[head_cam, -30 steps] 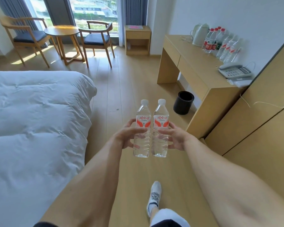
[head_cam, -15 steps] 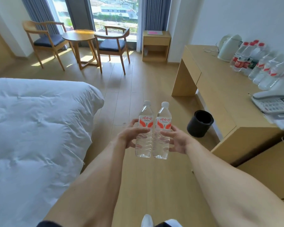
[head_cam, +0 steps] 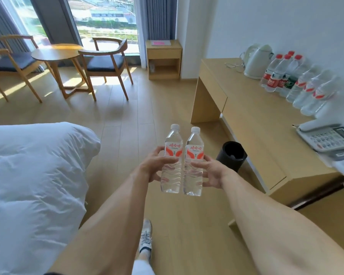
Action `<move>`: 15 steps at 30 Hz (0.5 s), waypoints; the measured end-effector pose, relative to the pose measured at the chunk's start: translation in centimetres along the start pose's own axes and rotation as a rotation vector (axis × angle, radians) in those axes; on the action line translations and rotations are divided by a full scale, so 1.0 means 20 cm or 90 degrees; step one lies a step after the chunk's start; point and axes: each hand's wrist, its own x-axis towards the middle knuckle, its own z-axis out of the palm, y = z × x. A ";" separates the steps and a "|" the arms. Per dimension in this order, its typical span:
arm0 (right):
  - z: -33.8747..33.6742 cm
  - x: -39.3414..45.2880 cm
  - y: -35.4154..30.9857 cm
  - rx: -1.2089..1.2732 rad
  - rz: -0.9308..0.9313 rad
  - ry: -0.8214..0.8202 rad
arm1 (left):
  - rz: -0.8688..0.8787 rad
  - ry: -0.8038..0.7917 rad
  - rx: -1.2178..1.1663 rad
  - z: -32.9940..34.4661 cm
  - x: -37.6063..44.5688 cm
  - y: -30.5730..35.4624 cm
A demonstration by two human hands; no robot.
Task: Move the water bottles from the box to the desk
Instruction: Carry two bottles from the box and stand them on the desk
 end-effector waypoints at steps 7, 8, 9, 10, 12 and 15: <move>-0.05 0.40 -0.33 0.023 0.006 0.082 | -0.016 -0.089 0.031 -0.13 0.57 0.31; -0.04 0.45 -0.38 0.032 0.005 0.091 | -0.019 -0.099 0.039 -0.16 0.63 0.36; -0.04 0.49 -0.42 0.040 0.001 0.098 | -0.020 -0.110 0.046 -0.18 0.70 0.42; -0.04 0.54 -0.47 0.047 -0.003 0.105 | -0.021 -0.119 0.052 -0.21 0.77 0.47; -0.03 0.62 -0.55 0.060 -0.004 0.122 | -0.025 -0.134 0.064 -0.25 0.89 0.56; -0.02 0.71 -0.64 0.077 -0.004 0.152 | -0.035 -0.151 0.079 -0.29 1.04 0.66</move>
